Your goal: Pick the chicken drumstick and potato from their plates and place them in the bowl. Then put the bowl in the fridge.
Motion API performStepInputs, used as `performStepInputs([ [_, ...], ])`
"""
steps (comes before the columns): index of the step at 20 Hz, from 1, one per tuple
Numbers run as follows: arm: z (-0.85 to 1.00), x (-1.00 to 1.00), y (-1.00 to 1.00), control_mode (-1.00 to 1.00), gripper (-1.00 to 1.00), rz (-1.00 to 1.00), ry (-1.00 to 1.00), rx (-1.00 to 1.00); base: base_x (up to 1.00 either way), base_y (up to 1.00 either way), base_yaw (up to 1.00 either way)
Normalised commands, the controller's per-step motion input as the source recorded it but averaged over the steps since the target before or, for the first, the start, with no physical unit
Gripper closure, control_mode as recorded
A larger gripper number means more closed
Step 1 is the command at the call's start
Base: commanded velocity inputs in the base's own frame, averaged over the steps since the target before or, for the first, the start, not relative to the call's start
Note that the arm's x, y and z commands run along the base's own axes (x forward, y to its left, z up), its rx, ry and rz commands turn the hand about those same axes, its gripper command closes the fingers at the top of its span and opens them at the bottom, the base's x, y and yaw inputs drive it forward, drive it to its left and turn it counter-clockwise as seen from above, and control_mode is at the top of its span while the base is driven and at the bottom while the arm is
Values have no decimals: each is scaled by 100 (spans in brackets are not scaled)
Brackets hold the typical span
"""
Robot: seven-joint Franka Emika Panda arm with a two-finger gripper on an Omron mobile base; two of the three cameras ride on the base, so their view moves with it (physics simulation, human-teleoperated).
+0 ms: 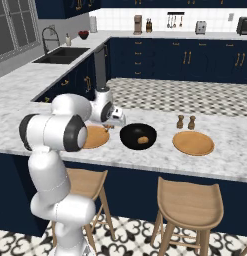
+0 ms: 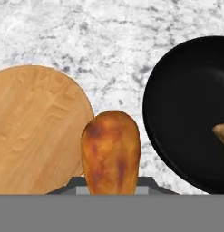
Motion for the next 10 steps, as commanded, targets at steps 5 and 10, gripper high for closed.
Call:
performStepInputs([
  [5, 2, 1, -81, -100, 100, -2, 5, -1, 0, 0, 0],
  [10, -12, 35, -44, -100, 100, -3, 10, -6, 0, 0, 0],
])
